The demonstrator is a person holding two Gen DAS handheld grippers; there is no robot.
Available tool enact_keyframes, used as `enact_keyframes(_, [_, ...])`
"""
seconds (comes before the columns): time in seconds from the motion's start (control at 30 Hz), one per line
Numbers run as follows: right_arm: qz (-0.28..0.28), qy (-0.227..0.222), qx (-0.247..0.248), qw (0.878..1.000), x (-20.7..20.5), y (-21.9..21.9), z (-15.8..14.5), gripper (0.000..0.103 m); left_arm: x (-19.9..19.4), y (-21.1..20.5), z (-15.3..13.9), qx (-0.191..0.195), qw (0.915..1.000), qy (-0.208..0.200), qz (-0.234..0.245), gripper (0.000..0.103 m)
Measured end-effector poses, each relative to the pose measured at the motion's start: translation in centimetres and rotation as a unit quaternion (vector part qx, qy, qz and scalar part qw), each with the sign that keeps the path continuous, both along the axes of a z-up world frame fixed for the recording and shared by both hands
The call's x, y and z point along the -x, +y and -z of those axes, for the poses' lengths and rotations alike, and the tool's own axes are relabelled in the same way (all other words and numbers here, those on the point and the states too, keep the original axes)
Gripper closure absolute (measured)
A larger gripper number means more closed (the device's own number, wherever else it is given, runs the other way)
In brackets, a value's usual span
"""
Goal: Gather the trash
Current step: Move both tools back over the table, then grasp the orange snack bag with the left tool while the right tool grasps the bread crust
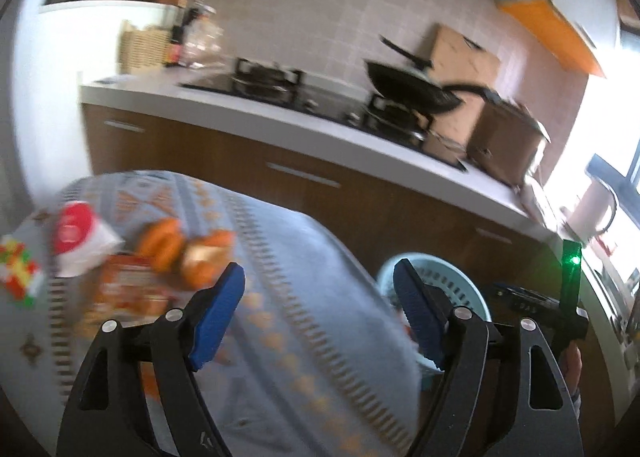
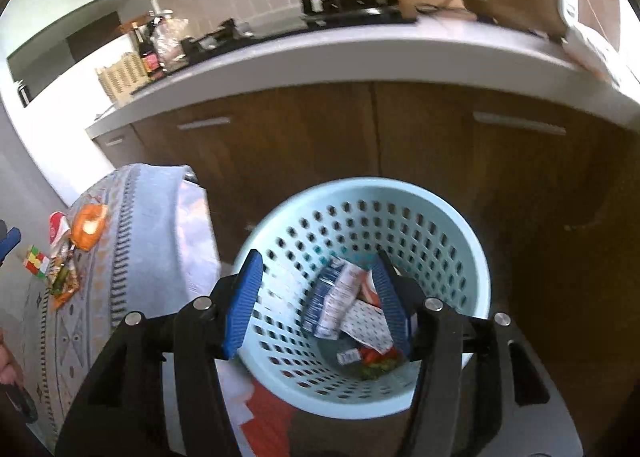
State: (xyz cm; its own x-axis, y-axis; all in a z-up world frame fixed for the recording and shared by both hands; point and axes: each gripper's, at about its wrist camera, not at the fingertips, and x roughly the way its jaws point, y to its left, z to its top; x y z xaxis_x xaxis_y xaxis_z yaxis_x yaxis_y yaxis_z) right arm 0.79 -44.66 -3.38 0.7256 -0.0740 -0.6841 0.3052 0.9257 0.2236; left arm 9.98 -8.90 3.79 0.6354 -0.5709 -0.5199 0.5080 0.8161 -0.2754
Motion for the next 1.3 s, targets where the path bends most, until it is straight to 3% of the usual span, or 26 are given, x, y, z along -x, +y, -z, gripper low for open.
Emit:
enact_keyframes(0.17, [-0.042, -0.016, 0.016, 0.999, -1.4, 4.4, -1.7, 0.050, -0.6, 7.7, -1.1, 0.025, 0.9983, -0.002, -0.053, 0.028])
enact_keyframes(0.33, [-0.102, -0.023, 0.037, 0.994, -3.3, 10.1, -2.8, 0.050, -2.4, 11.3, 0.7, 0.001, 0.9953, 0.034, -0.090, 0.027])
enact_keyframes(0.63, [-0.195, 0.005, 0.067, 0.979, -7.5, 20.1, -2.1, 0.050, -6.5, 11.2, 7.1, -0.044, 0.9858, 0.119, -0.110, 0.027])
enact_keyframes(0.73, [-0.215, 0.013, 0.069, 0.974, -8.5, 21.9, -1.8, 0.050, -7.0, 10.6, 7.4, -0.053, 0.9855, 0.118, -0.109, 0.027])
enact_keyframes(0.83, [-0.223, 0.021, 0.078, 0.972, -9.9, 23.1, -1.7, 0.050, -7.1, 9.6, 7.1, -0.065, 0.9875, 0.109, -0.093, 0.019])
enact_keyframes(0.93, [-0.227, 0.030, 0.065, 0.971, -11.4, 23.4, -1.4, 0.050, -7.9, 7.6, 7.9, -0.130, 0.9812, 0.113, -0.088, 0.016])
enact_keyframes(1.03, [-0.237, 0.042, 0.040, 0.970, -13.0, 23.4, -0.8, 0.050, -8.8, 5.8, 9.6, -0.207, 0.9675, 0.113, -0.093, 0.017])
enact_keyframes(1.07, [-0.240, 0.046, 0.034, 0.969, -13.5, 23.5, -0.7, 0.050, -9.0, 5.6, 9.9, -0.216, 0.9656, 0.113, -0.091, 0.019])
enact_keyframes(1.13, [-0.246, 0.056, 0.025, 0.967, -14.6, 23.9, -0.2, 0.050, -9.4, 5.7, 10.2, -0.219, 0.9643, 0.116, -0.094, 0.032])
enact_keyframes(1.17, [-0.250, 0.062, 0.019, 0.966, -15.1, 24.2, 0.0, 0.050, -9.5, 6.0, 10.2, -0.212, 0.9655, 0.120, -0.091, 0.046])
enact_keyframes(1.3, [-0.256, 0.077, 0.018, 0.963, -17.7, 25.6, 0.7, 0.050, -9.8, 8.2, 9.5, -0.172, 0.9737, 0.122, -0.086, 0.061])
